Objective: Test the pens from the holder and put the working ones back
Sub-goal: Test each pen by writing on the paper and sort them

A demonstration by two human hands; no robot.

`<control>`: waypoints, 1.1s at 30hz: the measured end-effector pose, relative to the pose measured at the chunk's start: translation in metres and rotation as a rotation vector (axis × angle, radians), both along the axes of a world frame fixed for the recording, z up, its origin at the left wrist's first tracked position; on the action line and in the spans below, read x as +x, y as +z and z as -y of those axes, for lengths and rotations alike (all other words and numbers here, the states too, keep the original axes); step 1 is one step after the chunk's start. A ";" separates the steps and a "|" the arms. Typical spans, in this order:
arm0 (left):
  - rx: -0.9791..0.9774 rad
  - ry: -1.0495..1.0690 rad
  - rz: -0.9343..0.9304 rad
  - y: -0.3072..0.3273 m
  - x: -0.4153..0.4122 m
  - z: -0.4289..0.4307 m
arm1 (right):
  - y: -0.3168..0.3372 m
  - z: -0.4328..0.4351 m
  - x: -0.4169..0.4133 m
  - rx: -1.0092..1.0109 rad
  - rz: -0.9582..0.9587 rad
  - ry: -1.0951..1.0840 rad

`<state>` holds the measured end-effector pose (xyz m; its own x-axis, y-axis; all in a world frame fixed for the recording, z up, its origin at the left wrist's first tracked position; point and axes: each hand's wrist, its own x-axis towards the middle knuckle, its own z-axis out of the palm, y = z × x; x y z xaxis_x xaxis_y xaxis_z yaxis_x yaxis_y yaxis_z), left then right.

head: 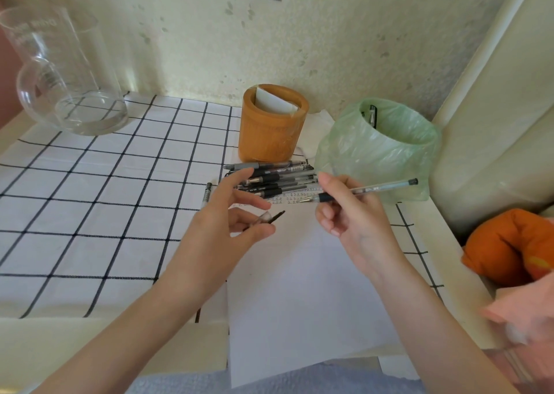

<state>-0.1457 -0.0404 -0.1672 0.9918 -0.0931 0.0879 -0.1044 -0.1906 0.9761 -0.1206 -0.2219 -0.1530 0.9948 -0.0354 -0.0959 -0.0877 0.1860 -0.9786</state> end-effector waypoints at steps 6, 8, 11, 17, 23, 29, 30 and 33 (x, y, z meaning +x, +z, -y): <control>-0.002 -0.008 -0.029 0.002 -0.003 0.002 | 0.002 -0.009 -0.004 -0.075 0.027 0.019; 0.002 -0.017 -0.032 0.002 -0.003 0.003 | 0.002 -0.011 -0.004 -0.094 0.034 0.020; -0.006 -0.026 -0.027 0.001 -0.003 0.004 | 0.001 -0.013 -0.004 -0.120 0.041 0.041; -0.023 -0.013 -0.026 0.002 -0.003 0.002 | 0.000 -0.014 -0.003 -0.147 0.040 0.100; -0.032 0.004 -0.064 0.005 -0.005 0.002 | 0.001 -0.012 -0.003 -0.166 0.034 0.145; 0.006 0.010 -0.122 0.008 -0.006 0.002 | -0.003 -0.016 -0.005 -0.187 0.037 0.267; 0.018 0.006 -0.133 0.008 -0.006 0.002 | -0.004 -0.016 -0.004 -0.170 0.036 0.281; 0.065 0.002 -0.120 0.006 -0.006 0.000 | -0.005 -0.013 -0.002 -0.095 0.026 0.284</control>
